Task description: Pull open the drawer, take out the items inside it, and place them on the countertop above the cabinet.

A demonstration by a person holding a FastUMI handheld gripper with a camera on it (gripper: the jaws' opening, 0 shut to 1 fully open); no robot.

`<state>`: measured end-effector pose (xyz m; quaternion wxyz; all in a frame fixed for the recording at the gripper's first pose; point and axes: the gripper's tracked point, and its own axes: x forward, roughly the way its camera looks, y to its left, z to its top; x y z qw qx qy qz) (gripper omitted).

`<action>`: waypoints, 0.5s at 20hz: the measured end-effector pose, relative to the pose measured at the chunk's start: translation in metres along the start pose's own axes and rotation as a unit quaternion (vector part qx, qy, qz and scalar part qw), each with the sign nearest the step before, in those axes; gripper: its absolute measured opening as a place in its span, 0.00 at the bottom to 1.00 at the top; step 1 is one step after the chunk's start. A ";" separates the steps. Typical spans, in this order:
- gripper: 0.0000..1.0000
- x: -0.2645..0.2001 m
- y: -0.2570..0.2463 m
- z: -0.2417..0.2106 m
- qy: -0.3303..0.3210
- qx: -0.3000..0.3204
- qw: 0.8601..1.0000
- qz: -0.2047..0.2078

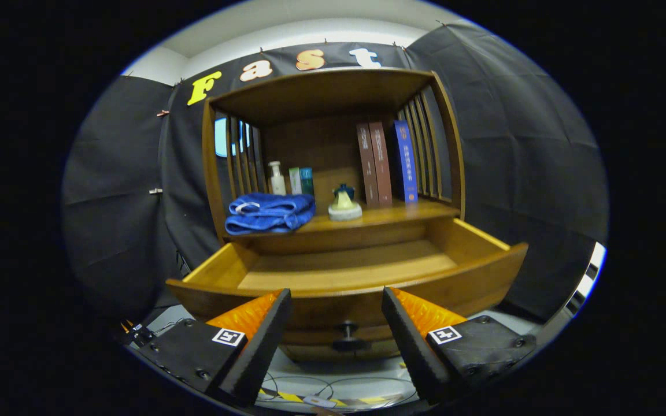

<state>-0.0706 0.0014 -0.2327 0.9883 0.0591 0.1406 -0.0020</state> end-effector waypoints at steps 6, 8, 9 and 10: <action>1.00 0.027 -0.013 -0.036 0.036 0.003 0.999 -0.013; 1.00 0.032 -0.015 -0.038 0.041 0.005 0.999 -0.016; 1.00 0.034 -0.016 -0.036 0.037 0.003 0.999 -0.017; 1.00 0.035 -0.014 -0.035 0.036 0.001 0.999 -0.014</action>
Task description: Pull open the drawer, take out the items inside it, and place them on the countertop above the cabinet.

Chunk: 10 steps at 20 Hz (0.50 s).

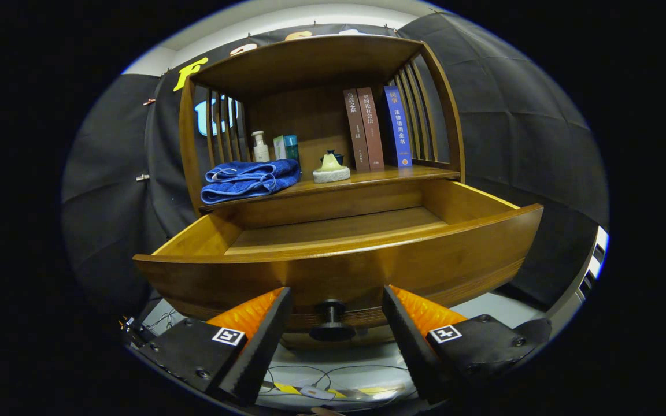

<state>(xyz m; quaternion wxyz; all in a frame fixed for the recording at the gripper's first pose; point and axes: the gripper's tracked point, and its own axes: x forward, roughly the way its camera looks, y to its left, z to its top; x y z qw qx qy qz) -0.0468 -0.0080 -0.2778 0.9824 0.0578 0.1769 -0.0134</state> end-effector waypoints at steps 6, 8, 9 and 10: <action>0.99 0.008 0.002 0.004 -0.008 -0.011 1.000 0.004; 0.99 0.018 0.002 0.006 -0.002 -0.010 1.000 0.005; 0.99 0.025 0.002 0.008 0.001 -0.011 1.000 0.005; 1.00 0.032 0.003 0.011 0.001 -0.012 1.000 0.006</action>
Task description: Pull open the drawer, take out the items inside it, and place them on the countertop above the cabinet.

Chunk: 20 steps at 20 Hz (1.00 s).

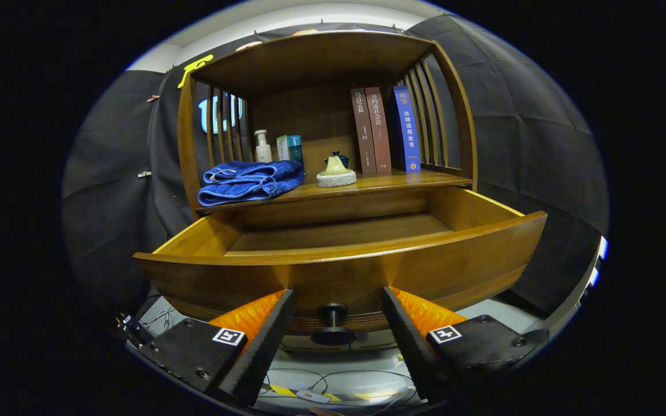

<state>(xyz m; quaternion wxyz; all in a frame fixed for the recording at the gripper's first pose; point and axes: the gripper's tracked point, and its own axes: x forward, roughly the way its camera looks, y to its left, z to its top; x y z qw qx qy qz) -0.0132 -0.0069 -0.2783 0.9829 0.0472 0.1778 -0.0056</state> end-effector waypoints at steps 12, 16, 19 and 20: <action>1.00 0.089 0.001 0.029 -0.010 -0.003 1.000 -0.004; 1.00 0.115 0.000 0.034 -0.009 -0.006 1.000 -0.006; 1.00 0.128 0.000 0.037 -0.008 -0.005 1.000 -0.005; 1.00 0.131 -0.001 0.038 -0.009 -0.004 1.000 -0.005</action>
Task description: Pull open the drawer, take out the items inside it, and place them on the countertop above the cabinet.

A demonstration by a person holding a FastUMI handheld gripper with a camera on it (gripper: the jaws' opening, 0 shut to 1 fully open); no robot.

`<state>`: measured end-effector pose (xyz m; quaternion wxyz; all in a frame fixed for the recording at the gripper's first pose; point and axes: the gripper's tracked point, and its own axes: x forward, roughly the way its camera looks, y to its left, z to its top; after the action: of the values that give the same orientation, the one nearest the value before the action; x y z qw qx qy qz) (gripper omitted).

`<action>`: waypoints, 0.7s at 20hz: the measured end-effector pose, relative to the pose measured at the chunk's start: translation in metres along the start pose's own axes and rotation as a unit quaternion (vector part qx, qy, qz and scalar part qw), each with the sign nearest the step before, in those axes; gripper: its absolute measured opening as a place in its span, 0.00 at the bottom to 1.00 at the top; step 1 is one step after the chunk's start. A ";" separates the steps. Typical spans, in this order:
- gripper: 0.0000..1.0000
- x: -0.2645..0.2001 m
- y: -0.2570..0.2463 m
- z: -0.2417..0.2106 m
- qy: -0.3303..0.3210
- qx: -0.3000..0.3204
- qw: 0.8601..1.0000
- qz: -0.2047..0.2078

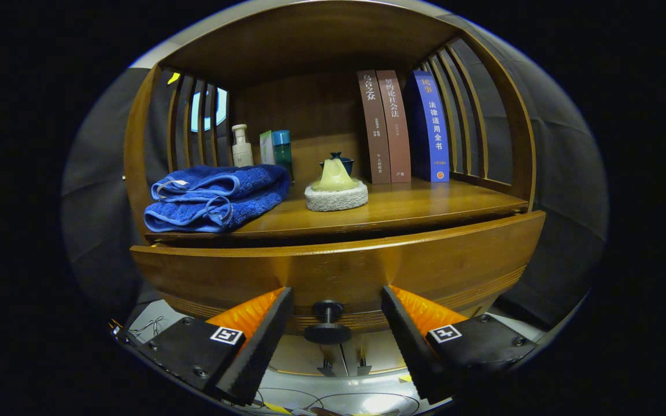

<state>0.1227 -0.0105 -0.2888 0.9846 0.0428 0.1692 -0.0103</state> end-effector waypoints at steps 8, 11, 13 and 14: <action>1.00 0.016 -0.001 0.003 0.001 0.000 1.000 -0.005; 1.00 0.017 0.000 0.003 -0.003 0.000 1.000 -0.005; 1.00 0.016 -0.002 0.002 -0.001 -0.002 1.000 -0.006; 1.00 0.016 -0.002 0.002 0.000 0.000 1.000 -0.006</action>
<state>0.1386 -0.0125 -0.2927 0.9845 0.0417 0.1697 -0.0163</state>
